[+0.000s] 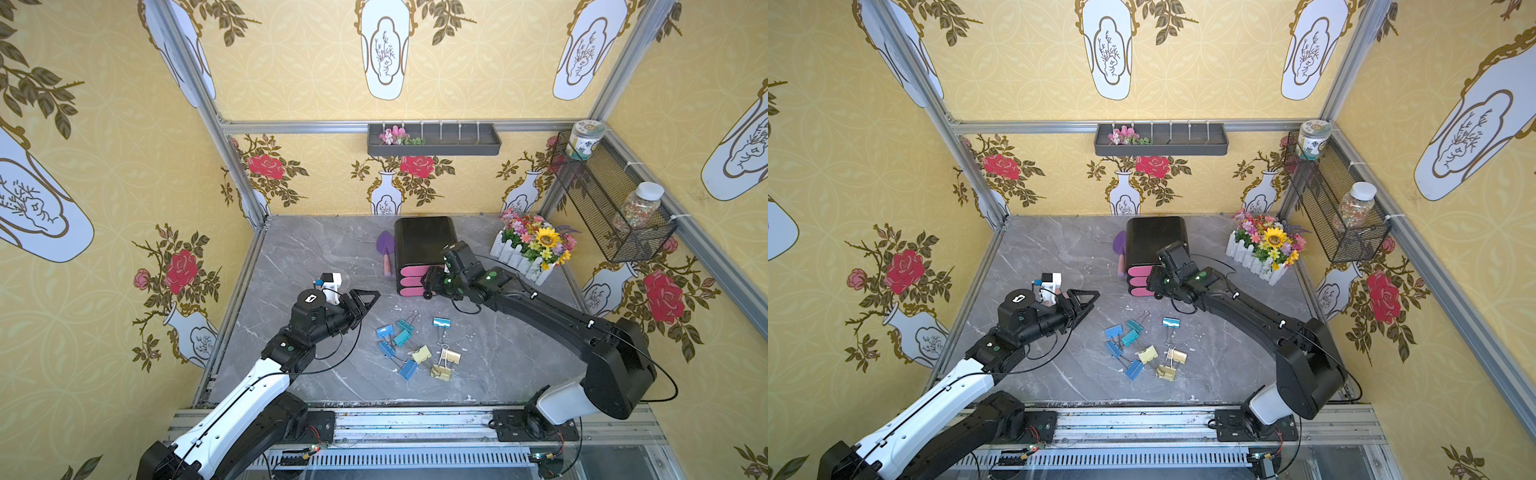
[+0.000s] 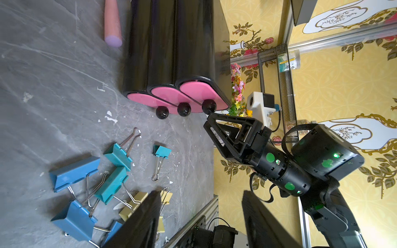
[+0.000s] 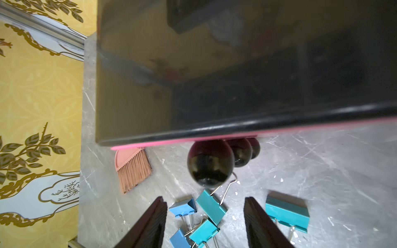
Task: Put the binder clips in the drawer according to color
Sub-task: Open the drawer in the storage box.
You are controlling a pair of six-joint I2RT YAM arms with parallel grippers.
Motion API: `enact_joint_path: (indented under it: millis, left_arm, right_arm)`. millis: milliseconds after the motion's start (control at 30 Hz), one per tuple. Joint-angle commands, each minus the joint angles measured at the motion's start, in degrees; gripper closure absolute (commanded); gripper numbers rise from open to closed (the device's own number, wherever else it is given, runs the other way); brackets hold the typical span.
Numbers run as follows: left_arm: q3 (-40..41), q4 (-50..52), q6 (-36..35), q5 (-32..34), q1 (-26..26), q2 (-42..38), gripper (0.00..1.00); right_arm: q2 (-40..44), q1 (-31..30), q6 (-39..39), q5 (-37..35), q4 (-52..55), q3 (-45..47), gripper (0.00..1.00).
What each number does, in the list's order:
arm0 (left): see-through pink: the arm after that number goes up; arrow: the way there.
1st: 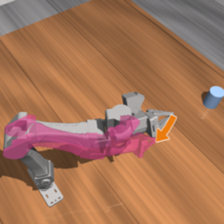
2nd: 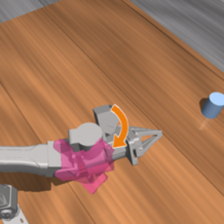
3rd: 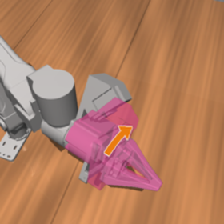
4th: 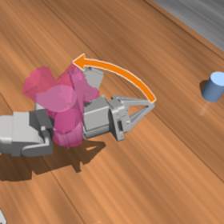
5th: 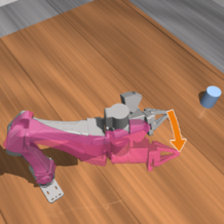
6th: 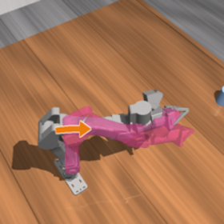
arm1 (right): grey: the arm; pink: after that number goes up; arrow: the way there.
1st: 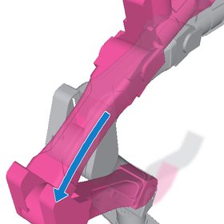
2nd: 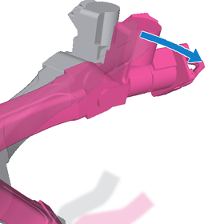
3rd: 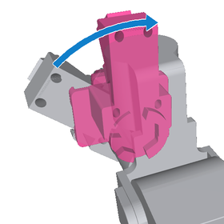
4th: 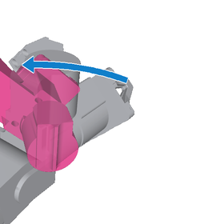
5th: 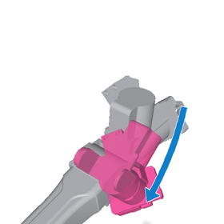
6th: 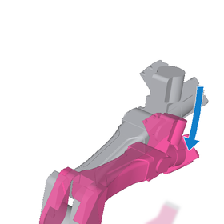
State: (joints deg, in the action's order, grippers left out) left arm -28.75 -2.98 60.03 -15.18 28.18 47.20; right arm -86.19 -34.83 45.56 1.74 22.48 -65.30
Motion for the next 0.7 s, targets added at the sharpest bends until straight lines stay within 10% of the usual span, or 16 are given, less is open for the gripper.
enact_joint_path:
  millis: [0, 667]
  left_arm:
    - [0.5, -1.6, 0.7, -0.1, 0.0, 0.1, 0.33]
    - [1.6, -4.5, 2.2, -0.5, 0.0, 2.1, 0.33]
  right_arm:
    - [-0.4, 0.9, -1.9, 0.3, 0.2, -0.7, 0.39]
    - [-8.2, 3.1, -6.4, 3.2, 1.6, -7.3, 0.58]
